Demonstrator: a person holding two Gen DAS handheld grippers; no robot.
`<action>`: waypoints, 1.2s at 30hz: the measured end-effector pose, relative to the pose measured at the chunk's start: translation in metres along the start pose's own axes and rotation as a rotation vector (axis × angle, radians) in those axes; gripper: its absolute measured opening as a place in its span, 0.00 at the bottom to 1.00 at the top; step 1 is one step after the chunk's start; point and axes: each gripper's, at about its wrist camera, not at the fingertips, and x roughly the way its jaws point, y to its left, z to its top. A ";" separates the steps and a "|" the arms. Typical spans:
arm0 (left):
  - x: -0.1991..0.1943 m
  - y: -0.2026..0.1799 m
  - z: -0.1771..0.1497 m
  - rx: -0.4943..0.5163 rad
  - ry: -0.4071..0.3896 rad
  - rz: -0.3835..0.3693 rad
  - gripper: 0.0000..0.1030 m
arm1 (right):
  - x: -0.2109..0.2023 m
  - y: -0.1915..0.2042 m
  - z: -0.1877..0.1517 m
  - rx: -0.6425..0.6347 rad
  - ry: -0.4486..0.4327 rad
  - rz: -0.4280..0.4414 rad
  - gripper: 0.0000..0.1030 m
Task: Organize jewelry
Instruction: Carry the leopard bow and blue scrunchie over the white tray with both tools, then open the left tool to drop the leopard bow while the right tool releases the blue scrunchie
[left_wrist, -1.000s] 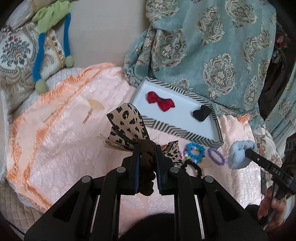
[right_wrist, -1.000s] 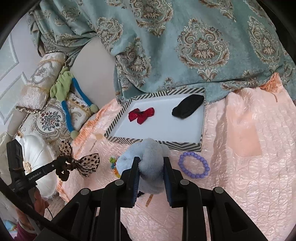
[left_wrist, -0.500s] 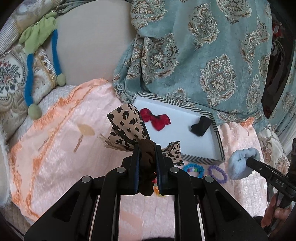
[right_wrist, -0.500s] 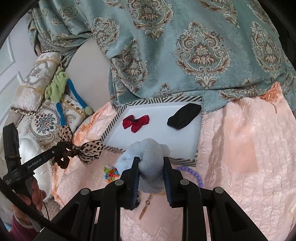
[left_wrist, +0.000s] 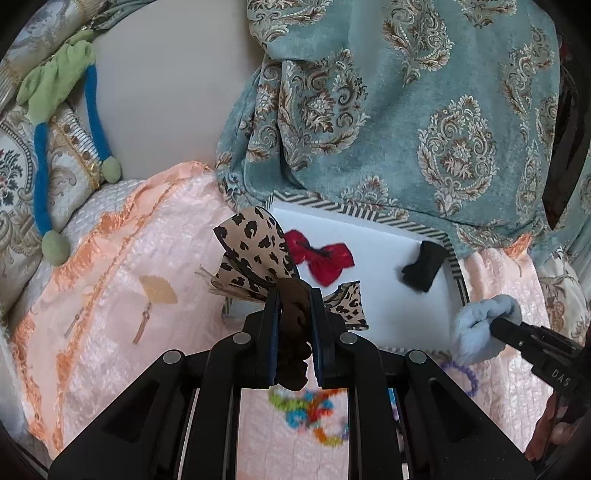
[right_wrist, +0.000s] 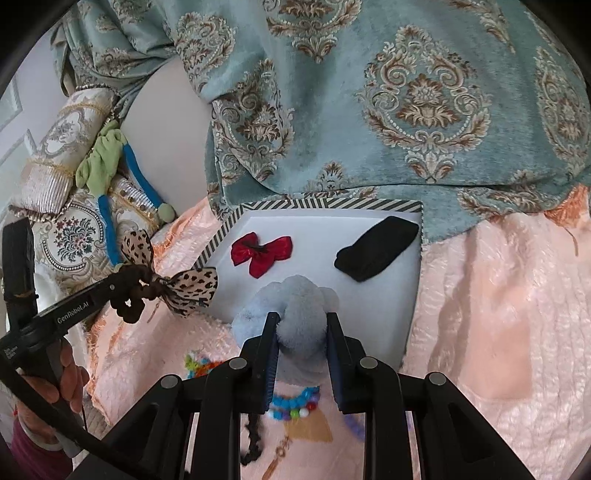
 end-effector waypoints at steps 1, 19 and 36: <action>0.004 -0.001 0.003 0.001 -0.001 0.001 0.13 | 0.003 0.000 0.002 0.000 0.002 0.000 0.22; 0.115 0.012 0.017 -0.058 0.109 0.044 0.13 | 0.118 -0.015 0.073 -0.013 0.101 -0.005 0.22; 0.135 0.019 0.008 -0.047 0.117 0.065 0.53 | 0.142 -0.057 0.091 0.039 0.059 -0.110 0.50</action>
